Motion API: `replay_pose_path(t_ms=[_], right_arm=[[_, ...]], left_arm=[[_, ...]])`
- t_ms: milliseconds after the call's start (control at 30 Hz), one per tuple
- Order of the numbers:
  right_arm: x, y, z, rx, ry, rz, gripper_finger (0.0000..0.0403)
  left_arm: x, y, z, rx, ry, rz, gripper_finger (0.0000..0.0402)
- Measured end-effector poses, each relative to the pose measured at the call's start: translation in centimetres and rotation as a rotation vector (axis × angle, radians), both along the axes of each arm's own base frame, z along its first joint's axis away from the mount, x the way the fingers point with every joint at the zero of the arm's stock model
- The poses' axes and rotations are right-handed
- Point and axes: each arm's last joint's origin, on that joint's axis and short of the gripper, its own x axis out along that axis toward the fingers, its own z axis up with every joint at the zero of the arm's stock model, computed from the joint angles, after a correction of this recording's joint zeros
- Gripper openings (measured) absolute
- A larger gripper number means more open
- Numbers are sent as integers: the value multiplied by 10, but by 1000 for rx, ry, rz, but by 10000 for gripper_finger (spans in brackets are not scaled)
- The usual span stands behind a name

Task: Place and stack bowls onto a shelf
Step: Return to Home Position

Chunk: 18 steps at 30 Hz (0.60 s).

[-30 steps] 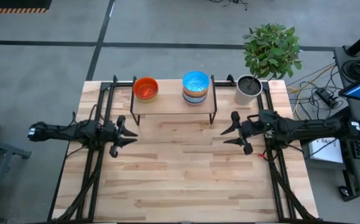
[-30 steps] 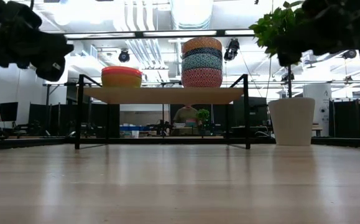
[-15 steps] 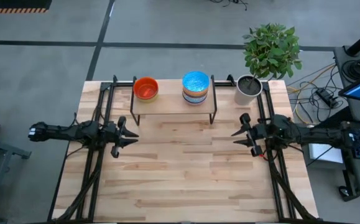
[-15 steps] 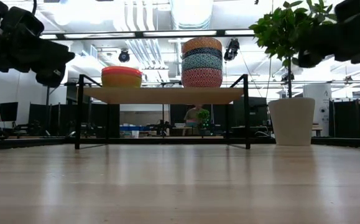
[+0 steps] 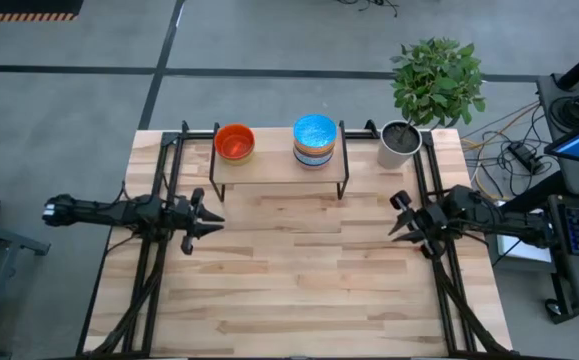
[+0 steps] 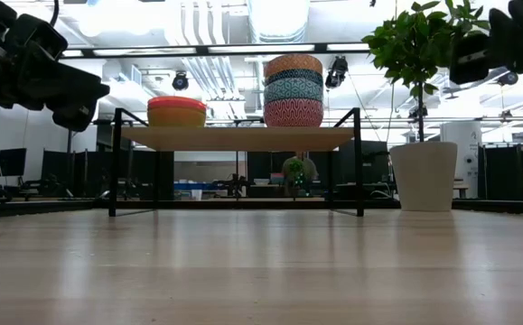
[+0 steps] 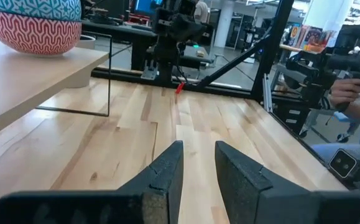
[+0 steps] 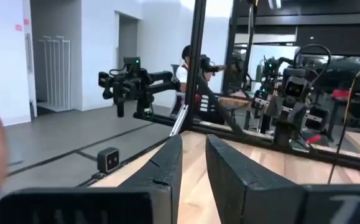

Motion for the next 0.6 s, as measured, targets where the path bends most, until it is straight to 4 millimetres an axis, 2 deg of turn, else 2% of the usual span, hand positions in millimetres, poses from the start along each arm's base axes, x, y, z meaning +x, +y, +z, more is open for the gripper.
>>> replay_pose_path(t_ms=[367,600], right_arm=[[0,0,-2,-68,-18,2,47],[4,0,-13,-10,134,8,47]], left_arm=[[1,0,-2,3,25,1,76],[2,0,-3,4,34,0,76]])
